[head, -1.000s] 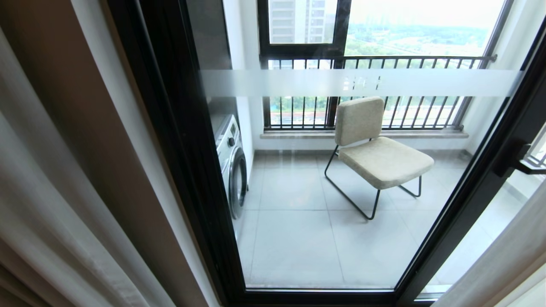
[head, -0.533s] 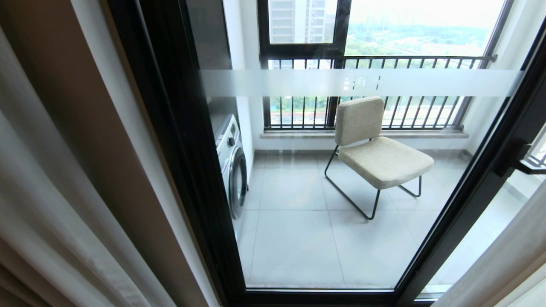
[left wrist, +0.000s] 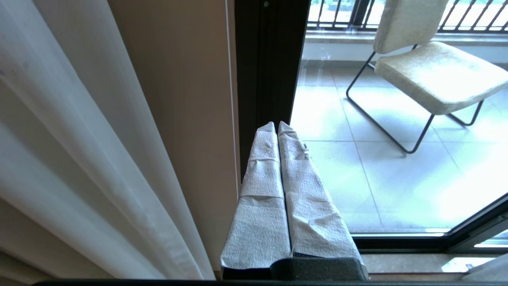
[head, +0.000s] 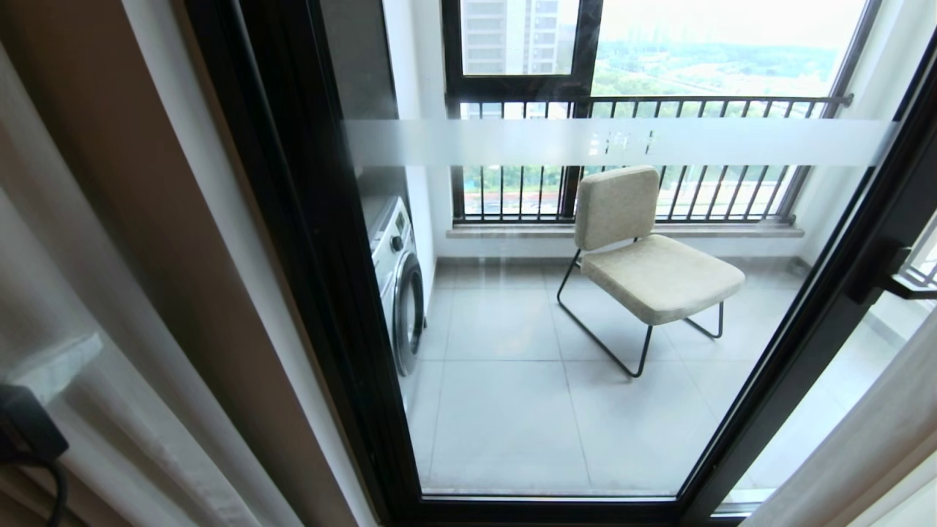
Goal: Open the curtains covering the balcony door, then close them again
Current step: Pull the inner curtains open on both sides
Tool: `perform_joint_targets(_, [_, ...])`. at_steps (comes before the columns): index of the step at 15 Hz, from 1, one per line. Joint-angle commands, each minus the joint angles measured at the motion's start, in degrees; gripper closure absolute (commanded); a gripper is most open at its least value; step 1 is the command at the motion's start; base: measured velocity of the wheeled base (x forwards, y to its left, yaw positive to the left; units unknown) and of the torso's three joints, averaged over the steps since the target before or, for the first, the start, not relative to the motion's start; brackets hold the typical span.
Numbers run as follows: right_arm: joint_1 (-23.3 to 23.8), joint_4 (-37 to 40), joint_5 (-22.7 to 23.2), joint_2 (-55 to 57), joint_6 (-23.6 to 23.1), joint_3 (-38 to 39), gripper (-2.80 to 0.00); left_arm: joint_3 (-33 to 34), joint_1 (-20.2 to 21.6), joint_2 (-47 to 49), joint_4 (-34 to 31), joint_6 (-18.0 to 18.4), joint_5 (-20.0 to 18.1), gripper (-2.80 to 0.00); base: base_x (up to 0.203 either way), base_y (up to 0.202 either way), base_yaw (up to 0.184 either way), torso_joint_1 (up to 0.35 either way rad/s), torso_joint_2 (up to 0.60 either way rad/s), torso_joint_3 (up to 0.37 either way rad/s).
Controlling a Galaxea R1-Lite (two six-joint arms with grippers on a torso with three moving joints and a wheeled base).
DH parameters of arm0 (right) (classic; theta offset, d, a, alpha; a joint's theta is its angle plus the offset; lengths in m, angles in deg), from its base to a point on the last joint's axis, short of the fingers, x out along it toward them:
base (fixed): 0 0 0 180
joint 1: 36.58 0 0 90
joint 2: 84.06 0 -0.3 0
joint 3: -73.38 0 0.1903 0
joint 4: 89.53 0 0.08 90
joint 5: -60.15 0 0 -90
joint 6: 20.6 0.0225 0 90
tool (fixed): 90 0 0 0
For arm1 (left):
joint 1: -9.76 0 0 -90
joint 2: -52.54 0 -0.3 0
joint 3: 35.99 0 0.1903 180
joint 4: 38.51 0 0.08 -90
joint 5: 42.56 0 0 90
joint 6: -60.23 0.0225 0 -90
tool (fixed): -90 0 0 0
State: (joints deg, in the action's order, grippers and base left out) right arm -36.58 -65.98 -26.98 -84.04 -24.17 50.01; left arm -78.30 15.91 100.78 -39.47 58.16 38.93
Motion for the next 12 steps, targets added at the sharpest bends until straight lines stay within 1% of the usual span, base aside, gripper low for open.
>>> perform_joint_targets(1, [0.00, -0.01, 0.04, -0.02, -0.03, 0.00, 0.00, 9.24, -2.58, -11.32, -0.08, 1.06, 3.50, 0.00, 0.000, 0.000, 0.000, 0.000, 0.00, 0.000])
perform_joint_targets(3, [0.00, -0.01, 0.04, -0.02, -0.03, 0.00, 0.00, 15.40, -4.19, -17.12, 0.09, 1.53, 6.73, 0.00, 0.000, 0.000, 0.000, 0.000, 0.00, 0.000])
perform_joint_targets(5, [0.00, -0.01, 0.04, -0.02, -0.03, 0.00, 0.00, 18.43, -6.19, -21.82, -1.25, 1.65, 9.04, 0.00, 0.000, 0.000, 0.000, 0.000, 0.00, 0.000])
perform_joint_targets(8, [0.00, -0.01, 0.04, -0.02, -0.03, 0.00, 0.00, 18.90, -10.23, -28.77, -10.05, 1.07, 9.74, 0.00, 0.000, 0.000, 0.000, 0.000, 0.00, 0.000])
perform_joint_targets(10, [0.00, -0.01, 0.04, -0.02, -0.03, 0.00, 0.00, 18.94, -11.15, -31.89, -14.72, -0.49, 9.50, 0.00, 0.000, 0.000, 0.000, 0.000, 0.00, 0.000])
perform_joint_targets(12, [0.00, -0.01, 0.04, -0.02, -0.03, 0.00, 0.00, 18.95, -11.17, -31.80, -15.54, -1.35, 9.30, 0.00, 0.000, 0.000, 0.000, 0.000, 0.00, 0.000])
